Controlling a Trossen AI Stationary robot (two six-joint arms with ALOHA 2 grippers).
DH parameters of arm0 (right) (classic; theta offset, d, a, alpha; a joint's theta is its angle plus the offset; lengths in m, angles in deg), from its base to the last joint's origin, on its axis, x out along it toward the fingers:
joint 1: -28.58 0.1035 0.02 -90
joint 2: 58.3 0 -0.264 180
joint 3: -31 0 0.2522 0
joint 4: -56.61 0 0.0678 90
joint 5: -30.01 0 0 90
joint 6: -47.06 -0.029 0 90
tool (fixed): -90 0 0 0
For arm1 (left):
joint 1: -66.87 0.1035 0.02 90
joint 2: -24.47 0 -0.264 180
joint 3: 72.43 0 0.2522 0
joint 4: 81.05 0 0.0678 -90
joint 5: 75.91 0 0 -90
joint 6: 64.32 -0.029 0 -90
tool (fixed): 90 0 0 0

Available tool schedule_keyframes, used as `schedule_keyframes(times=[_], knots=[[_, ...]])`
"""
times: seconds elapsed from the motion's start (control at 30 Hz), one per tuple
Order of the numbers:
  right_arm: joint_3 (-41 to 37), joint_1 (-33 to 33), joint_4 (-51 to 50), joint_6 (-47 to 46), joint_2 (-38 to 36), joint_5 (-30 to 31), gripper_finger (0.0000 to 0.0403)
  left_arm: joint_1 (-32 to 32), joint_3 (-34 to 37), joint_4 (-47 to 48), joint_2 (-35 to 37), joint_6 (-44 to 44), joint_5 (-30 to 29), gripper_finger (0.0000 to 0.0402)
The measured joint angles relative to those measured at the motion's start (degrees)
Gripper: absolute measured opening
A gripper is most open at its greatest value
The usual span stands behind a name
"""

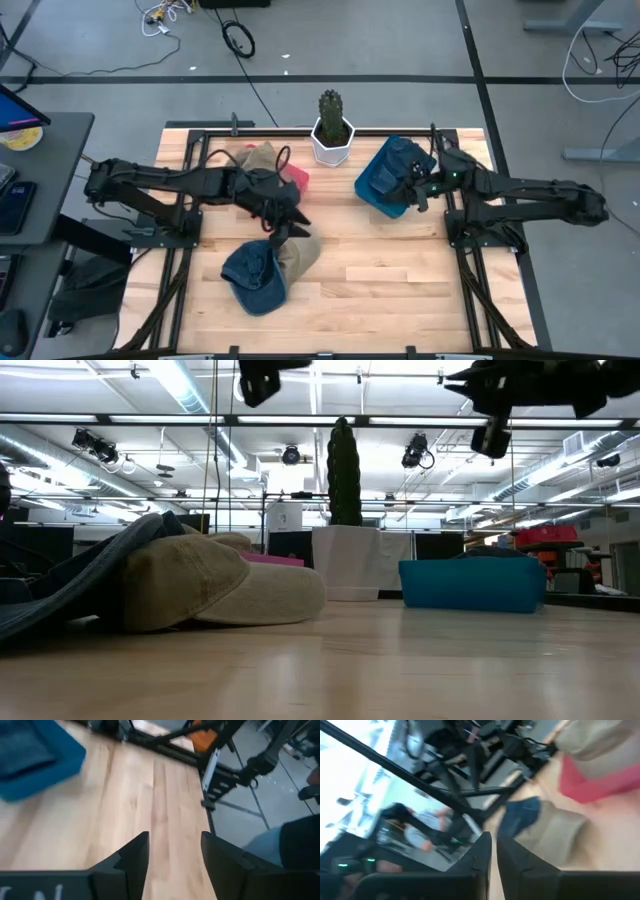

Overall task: Pick & Place hat
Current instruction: Put the blue cap into the blue bin

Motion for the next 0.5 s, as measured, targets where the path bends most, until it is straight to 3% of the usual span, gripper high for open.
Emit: schedule_keyframes(times=[0.17,0.37,0.5], knots=[[-4.9,2.4,10.8,-4.6,1.1,2.2,0.0031,-2.5,0.0,8.2,2.0,8.9,-0.1,0.0150],[-5.3,3.4,11.2,-3.8,1.6,3.5,0.0031,-4.5,0.0,21.3,2.1,23.9,0.0,0.0134],[-5.3,3.4,11.9,-2.9,1.7,4.0,0.0031,-5.8,0.1,29.0,2.0,25.6,-0.2,0.0149]])
